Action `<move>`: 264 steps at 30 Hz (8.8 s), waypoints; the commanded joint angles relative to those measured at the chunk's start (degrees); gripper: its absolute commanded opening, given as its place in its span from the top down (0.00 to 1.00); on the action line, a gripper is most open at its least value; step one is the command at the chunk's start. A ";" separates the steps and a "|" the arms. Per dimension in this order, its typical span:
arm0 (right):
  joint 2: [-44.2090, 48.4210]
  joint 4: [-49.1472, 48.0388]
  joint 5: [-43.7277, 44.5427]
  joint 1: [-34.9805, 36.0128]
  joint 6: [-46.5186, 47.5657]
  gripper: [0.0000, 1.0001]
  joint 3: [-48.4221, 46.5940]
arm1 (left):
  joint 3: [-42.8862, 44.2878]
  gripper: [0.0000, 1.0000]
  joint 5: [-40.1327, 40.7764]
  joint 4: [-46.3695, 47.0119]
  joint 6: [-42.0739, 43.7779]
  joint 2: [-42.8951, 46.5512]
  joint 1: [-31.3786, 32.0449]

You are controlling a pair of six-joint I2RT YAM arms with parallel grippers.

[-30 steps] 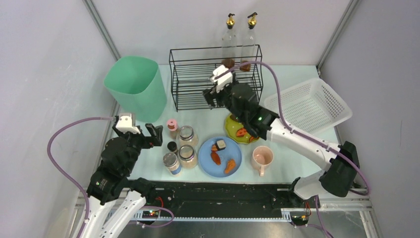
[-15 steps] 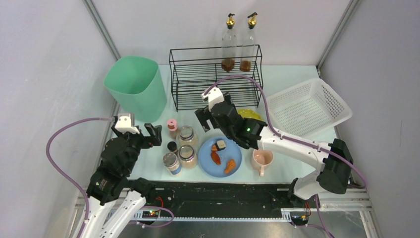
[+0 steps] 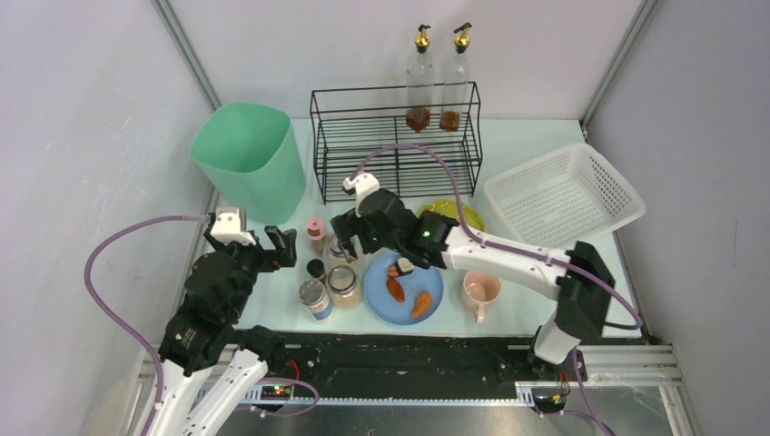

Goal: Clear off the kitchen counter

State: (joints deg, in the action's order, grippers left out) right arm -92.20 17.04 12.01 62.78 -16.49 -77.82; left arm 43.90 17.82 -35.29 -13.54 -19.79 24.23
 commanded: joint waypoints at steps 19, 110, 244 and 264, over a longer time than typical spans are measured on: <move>-24.43 10.43 3.33 0.90 -2.27 0.06 -23.20 | -0.04 0.02 -0.19 1.26 -0.44 0.72 -0.39; -24.05 28.52 3.69 -39.95 1.74 1.00 -53.74 | -0.14 0.02 -1.62 1.25 -0.52 1.73 -0.40; -15.32 9.03 10.22 12.66 2.35 0.52 -10.84 | -0.69 0.02 5.75 1.16 -1.36 4.71 -0.46; -1.07 8.45 14.41 5.34 8.38 0.86 -15.11 | -0.68 0.02 5.46 1.18 -1.32 4.54 -0.48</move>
State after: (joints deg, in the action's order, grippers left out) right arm -99.53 28.77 23.16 71.77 -10.68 -88.23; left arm 43.79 23.68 -35.29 -14.13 -14.94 24.23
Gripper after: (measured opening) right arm 0.737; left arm 0.984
